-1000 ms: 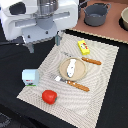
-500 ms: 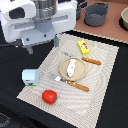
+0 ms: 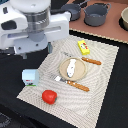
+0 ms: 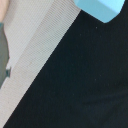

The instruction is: Interact with the objects in diverse but meaningful ways.

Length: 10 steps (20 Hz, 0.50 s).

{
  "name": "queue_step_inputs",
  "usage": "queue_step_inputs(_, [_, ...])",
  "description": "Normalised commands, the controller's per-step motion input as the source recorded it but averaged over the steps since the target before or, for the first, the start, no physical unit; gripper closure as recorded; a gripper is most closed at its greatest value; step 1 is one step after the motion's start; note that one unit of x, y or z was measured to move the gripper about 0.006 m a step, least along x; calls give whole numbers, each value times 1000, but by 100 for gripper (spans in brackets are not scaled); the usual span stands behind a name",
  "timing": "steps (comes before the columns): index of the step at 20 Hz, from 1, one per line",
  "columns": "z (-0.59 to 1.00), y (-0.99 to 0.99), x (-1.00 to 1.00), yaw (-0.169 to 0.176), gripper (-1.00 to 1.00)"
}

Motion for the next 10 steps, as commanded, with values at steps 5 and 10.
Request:
queue_step_inputs(5, [-154, -118, 7, -184, -100])
queue_step_inputs(10, [-208, -83, -2, -167, -100])
